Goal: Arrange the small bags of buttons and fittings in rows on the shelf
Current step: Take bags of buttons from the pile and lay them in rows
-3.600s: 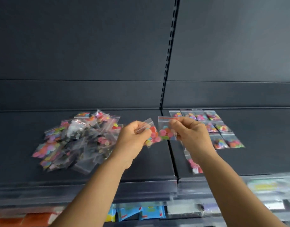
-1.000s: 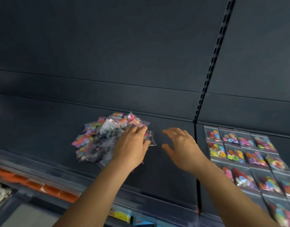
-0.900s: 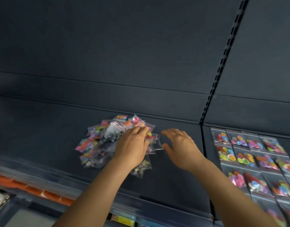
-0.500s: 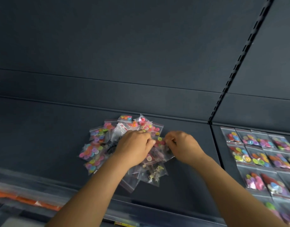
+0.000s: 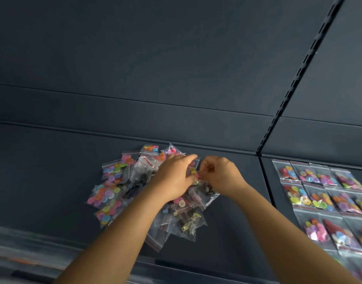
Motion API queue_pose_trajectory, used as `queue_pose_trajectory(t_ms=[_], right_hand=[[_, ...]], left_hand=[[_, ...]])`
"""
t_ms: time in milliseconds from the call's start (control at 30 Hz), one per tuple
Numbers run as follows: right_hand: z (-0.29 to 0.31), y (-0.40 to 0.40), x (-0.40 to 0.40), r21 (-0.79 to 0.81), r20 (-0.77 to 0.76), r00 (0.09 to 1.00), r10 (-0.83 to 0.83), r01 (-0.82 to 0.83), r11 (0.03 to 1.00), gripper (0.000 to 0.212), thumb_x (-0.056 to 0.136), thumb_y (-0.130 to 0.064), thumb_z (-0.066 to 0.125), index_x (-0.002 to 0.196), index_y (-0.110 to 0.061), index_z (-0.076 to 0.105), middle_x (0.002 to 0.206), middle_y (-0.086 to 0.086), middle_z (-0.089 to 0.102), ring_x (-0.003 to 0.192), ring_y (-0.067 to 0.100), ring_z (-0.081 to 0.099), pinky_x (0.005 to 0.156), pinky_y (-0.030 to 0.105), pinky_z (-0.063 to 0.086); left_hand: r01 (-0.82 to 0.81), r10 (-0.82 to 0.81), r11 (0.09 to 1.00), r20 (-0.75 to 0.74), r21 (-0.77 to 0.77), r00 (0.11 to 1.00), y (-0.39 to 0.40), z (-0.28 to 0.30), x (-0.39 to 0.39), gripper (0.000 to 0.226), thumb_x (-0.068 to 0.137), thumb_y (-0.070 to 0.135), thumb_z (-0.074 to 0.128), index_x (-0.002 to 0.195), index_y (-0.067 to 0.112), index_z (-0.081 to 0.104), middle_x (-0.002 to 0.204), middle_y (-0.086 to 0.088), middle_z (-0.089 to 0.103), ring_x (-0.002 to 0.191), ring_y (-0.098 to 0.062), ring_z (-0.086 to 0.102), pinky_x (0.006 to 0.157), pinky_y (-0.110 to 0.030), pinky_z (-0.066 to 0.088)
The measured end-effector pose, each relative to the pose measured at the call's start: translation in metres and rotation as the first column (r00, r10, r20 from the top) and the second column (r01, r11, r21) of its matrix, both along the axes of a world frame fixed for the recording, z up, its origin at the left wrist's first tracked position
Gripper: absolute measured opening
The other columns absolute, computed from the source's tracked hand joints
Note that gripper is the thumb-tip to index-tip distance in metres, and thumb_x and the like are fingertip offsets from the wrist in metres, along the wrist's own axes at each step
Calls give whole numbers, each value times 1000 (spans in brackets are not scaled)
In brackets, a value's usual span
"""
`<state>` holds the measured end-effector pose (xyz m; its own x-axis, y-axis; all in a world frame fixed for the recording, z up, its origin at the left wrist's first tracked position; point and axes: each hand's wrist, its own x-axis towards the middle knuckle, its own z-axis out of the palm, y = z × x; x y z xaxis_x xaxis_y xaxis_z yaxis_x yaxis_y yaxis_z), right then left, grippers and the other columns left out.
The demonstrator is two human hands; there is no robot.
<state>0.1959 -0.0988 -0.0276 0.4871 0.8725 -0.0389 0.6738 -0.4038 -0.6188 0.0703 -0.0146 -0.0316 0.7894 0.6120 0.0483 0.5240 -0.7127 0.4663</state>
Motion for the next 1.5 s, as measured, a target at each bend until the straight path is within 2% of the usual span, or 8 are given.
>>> queue_pose_trajectory(t_ms=[167, 300, 433, 667, 800, 1033, 1200, 1500], right_hand=[[8, 14, 2, 227, -221, 975, -12, 63, 972, 12, 85, -17, 65, 97, -18, 64, 83, -5, 68, 76, 9, 61, 69, 20, 47], [-3, 30, 15, 101, -107, 990, -90, 101, 990, 32, 93, -21, 55, 124, -15, 56, 110, -1, 65, 104, 16, 60, 80, 20, 42], [-18, 44, 18, -60, 24, 998, -64, 66, 996, 52, 87, -30, 63, 135, -17, 46, 128, 2, 58, 119, 24, 51, 92, 30, 43], [-12, 56, 7, -172, 43, 997, -59, 65, 983, 16, 89, -19, 59, 94, -8, 69, 95, 10, 70, 84, 24, 64, 67, 30, 51], [-8, 47, 7, -20, -133, 984, -122, 120, 993, 11, 87, -21, 62, 78, -16, 63, 68, -2, 61, 59, 10, 52, 48, 20, 39], [17, 5, 23, 228, -687, 716, -125, 376, 898, 17, 86, 5, 57, 95, -9, 60, 82, 7, 67, 70, 18, 65, 70, 30, 58], [30, -29, 44, 281, -773, 632, -60, 425, 860, 17, 88, 3, 59, 94, -12, 64, 84, 5, 72, 70, 16, 68, 72, 30, 58], [43, -117, 111, 331, -743, 664, -85, 475, 815, 12, 90, -10, 60, 81, -6, 68, 75, 12, 69, 65, 20, 66, 66, 30, 58]], left_hand=[[-135, 160, 977, 155, -162, 975, 2, 3, 1, 35, 87, 23, 66, 121, 20, 58, 87, 11, 59, 79, -10, 58, 71, -25, 47], [-219, 304, 933, 302, -285, 904, 7, 5, -8, 7, 87, 16, 64, 91, 20, 69, 76, 15, 61, 72, -5, 58, 58, -5, 41], [-282, 444, 857, 342, -430, 828, 13, 7, -16, 8, 90, 19, 59, 89, 18, 67, 78, 10, 64, 71, -4, 58, 60, -14, 44], [-289, 529, 784, 346, -550, 775, 16, 4, -18, 9, 91, 16, 57, 93, 19, 66, 89, 5, 68, 80, -9, 62, 63, -19, 46], [-244, 543, 769, 402, -591, 737, 14, 7, -17, 14, 93, 17, 56, 98, 20, 68, 93, 10, 68, 83, 0, 61, 67, -13, 45], [-166, 549, 754, 470, -636, 691, 2, 20, 5, 18, 94, 21, 56, 78, 26, 62, 75, 8, 64, 67, -8, 57, 75, -28, 51], [-75, 490, 758, 490, -648, 721, -25, 31, 38, 23, 94, 8, 53, 84, 25, 65, 87, 8, 68, 81, -9, 63, 79, -29, 55], [-6, 413, 740, 446, -673, 794, -106, 33, 131, 14, 94, 9, 52, 90, 15, 64, 84, 0, 71, 73, -12, 69, 71, -29, 59]])
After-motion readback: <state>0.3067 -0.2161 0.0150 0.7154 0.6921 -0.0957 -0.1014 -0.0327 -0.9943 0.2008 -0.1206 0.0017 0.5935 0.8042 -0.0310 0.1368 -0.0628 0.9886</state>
